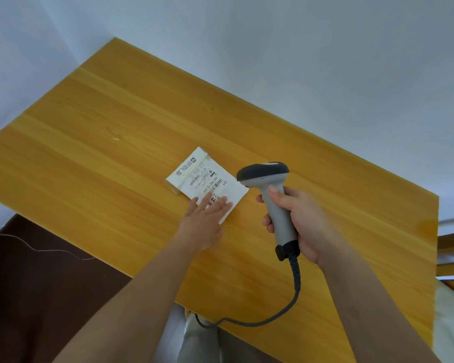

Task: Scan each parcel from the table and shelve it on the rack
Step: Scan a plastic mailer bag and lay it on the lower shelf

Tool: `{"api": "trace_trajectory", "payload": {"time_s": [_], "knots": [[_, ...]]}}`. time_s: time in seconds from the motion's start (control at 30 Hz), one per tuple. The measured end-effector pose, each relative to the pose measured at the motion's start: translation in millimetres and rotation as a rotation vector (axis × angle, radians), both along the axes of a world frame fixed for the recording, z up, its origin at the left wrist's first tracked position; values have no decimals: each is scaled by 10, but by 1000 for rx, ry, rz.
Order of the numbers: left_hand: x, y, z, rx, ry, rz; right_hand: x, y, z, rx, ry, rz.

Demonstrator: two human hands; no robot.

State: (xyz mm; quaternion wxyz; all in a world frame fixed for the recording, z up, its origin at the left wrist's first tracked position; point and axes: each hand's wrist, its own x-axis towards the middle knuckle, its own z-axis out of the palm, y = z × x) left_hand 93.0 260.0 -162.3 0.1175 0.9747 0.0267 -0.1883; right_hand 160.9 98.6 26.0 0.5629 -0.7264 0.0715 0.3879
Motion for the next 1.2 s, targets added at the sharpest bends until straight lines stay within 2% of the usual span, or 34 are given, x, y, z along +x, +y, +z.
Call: {"api": "trace_trajectory", "payload": {"time_s": [0.23, 0.43, 0.63, 1.2], "knots": [[-151, 134, 61, 25, -86, 49, -46, 24, 90, 12, 2, 9], [-171, -107, 43, 23, 29, 153, -103, 135, 243, 59, 3, 46], [-135, -193, 75, -58, 109, 236, -134, 138, 386, 61, 47, 16], [-57, -250, 77, 24, 166, 268, -252, 8, 641, 127, 75, -72]]}}
